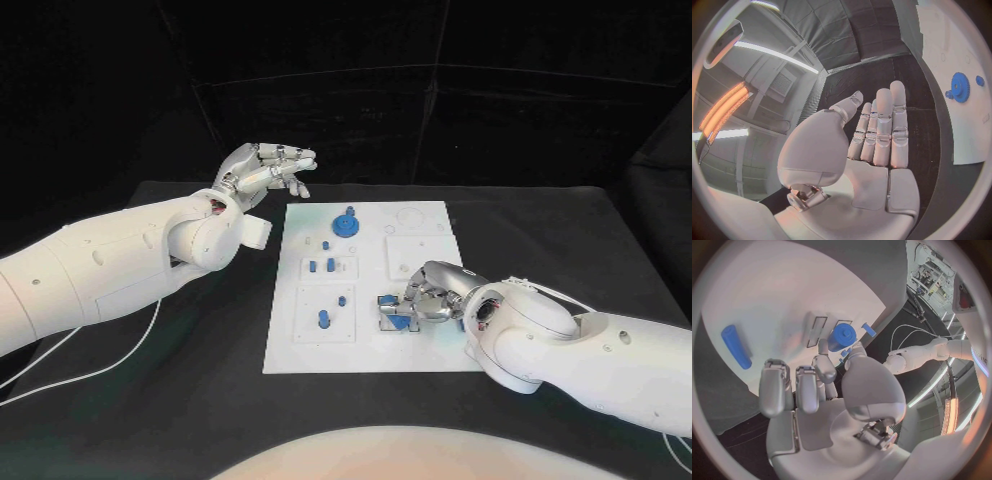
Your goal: Assemble the parts on the task board
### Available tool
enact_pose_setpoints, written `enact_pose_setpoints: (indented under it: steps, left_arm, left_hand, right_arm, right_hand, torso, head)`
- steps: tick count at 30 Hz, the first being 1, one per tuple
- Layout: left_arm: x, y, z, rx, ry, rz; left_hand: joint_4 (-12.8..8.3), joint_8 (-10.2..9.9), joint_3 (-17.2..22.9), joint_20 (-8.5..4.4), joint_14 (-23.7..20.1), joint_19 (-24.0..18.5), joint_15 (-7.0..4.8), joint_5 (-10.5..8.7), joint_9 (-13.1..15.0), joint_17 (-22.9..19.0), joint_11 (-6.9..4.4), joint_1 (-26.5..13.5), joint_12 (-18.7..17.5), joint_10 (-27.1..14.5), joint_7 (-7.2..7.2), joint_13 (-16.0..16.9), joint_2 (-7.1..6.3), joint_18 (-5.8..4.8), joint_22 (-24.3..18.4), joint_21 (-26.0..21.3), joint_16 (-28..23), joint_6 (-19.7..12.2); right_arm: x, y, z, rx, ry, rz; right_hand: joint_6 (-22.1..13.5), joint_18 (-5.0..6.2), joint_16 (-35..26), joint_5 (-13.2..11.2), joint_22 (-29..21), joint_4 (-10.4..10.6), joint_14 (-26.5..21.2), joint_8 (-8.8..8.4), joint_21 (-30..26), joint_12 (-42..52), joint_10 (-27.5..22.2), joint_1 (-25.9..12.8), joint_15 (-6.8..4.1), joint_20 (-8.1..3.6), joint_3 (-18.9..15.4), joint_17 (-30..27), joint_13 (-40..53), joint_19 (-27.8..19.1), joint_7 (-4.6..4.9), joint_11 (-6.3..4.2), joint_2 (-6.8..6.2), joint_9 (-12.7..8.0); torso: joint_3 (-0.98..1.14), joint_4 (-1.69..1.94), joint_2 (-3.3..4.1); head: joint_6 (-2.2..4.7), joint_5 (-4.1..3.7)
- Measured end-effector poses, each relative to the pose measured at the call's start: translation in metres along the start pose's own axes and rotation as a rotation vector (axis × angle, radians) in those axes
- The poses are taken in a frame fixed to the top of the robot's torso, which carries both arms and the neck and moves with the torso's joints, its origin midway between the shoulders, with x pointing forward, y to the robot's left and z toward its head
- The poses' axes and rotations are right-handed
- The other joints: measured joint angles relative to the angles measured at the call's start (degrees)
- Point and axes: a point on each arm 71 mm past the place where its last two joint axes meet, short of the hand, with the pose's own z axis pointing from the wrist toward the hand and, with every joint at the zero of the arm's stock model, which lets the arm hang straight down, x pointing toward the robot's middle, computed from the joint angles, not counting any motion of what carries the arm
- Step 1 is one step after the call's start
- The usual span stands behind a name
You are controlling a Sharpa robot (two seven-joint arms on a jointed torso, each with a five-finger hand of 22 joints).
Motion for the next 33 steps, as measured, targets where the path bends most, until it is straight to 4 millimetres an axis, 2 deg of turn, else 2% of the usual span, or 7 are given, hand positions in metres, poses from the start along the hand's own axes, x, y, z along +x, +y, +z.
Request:
enact_pose_setpoints:
  steps: [2,4,6,10,19,27,33]
  left_arm:
    - [0.000,0.000,0.000,0.000,0.000,0.000]
    - [0.000,0.000,0.000,0.000,0.000,0.000]
    - [0.000,0.000,0.000,-0.001,0.000,0.000]
    - [0.000,0.000,0.000,-0.001,0.000,0.000]
    - [0.000,0.000,0.000,-0.002,0.000,0.000]
    - [-0.001,0.001,0.000,-0.003,-0.001,0.000]
    - [0.000,0.002,0.000,-0.004,0.000,0.000]
  left_hand:
    - [0.0,0.0,0.0,0.00,0.0,0.0,0.00,0.00,0.0,0.0,0.00,0.0,0.0,0.0,0.00,0.0,0.00,0.00,0.0,0.0,0.0,0.0]
    - [0.0,0.0,0.0,0.00,0.0,0.0,0.00,0.00,0.0,0.0,0.00,0.0,0.0,0.0,0.00,0.0,0.00,0.00,0.0,0.0,0.0,0.0]
    - [0.0,0.0,0.0,0.00,0.0,0.0,0.00,0.00,0.0,0.0,0.00,0.0,0.0,0.0,0.00,0.0,0.00,0.00,0.0,0.0,0.0,0.0]
    - [0.0,0.0,0.0,0.00,0.0,0.0,0.00,0.00,0.0,0.0,0.00,0.0,0.0,0.0,0.00,0.0,0.00,0.00,0.0,0.0,0.0,0.0]
    - [0.0,0.0,0.0,0.00,0.0,0.0,0.00,0.00,0.0,0.0,0.00,0.0,0.0,0.0,0.00,0.0,0.00,0.00,0.0,0.0,0.0,0.0]
    - [0.0,0.0,0.0,0.00,0.0,0.0,0.00,0.00,0.0,0.0,0.00,0.0,0.0,0.0,0.00,0.0,0.00,0.00,0.0,0.0,0.0,0.0]
    - [0.0,0.0,0.0,0.00,0.0,0.0,0.00,0.00,0.0,0.0,0.00,0.0,0.0,0.0,0.00,0.0,0.00,0.00,0.0,0.0,0.0,0.0]
  right_arm:
    - [0.000,0.000,0.001,0.003,-0.006,0.001]
    - [-0.001,-0.001,0.001,0.005,-0.011,0.003]
    - [-0.001,-0.001,0.002,0.008,-0.015,0.004]
    - [-0.001,-0.002,0.002,0.009,-0.021,0.006]
    - [-0.002,0.001,-0.001,-0.016,-0.020,0.009]
    - [0.000,0.009,-0.006,-0.061,-0.009,0.017]
    - [-0.001,0.010,-0.007,-0.073,-0.008,0.019]
  right_hand:
    - [-0.5,0.00,-0.5,-2.9,0.0,0.1,0.0,0.00,0.0,-2.0,-0.9,-3.3,0.00,0.00,2.2,-0.7,-1.5,0.0,0.45,-0.12,-3.33,0.1]
    - [-0.8,0.00,-0.7,-3.6,-0.1,0.4,0.0,0.00,0.0,-4.2,-1.9,-6.1,0.00,0.00,3.0,-1.2,-3.2,0.0,0.59,0.19,-6.30,0.2]
    - [-1.0,-0.01,-0.9,-3.6,-0.3,0.2,0.0,0.00,0.0,-5.4,-2.3,-7.0,0.00,0.00,3.2,-1.5,-4.2,0.0,0.62,0.22,-7.36,0.2]
    - [-1.2,0.00,-0.9,-3.6,-0.4,0.3,0.0,0.00,0.0,-6.7,-2.6,-7.1,0.00,0.00,4.0,-1.6,-5.2,0.0,0.83,0.26,-7.61,0.3]
    - [-0.8,0.00,-0.9,-1.6,0.0,-0.3,0.0,1.11,0.5,-6.2,-2.3,-2.2,0.01,0.00,6.9,-0.4,-4.4,0.0,0.39,-0.05,-1.91,1.0]
    - [-0.3,0.00,-0.6,0.3,0.0,-0.3,0.0,1.12,0.5,-6.0,-1.6,-2.0,0.01,0.00,6.9,0.2,-3.9,0.0,-0.08,-0.15,0.09,1.1]
    - [-0.1,-0.01,-0.4,0.9,0.0,-0.9,0.0,0.78,0.5,-6.0,-1.3,0.7,0.01,0.00,6.3,0.2,-3.8,0.0,0.10,-0.24,1.38,1.0]
  torso:
    - [0.00,0.00,-0.01]
    - [-0.01,0.01,-0.01]
    - [-0.01,0.03,-0.01]
    - [-0.01,0.05,-0.02]
    - [0.01,0.05,-0.04]
    - [0.04,-0.05,-0.04]
    - [0.07,-0.05,-0.07]
  head:
    - [-0.01,-0.01]
    - [-0.01,-0.02]
    - [-0.05,-0.02]
    - [-0.07,-0.02]
    - [-0.08,0.10]
    - [0.05,0.13]
    - [0.14,-0.07]
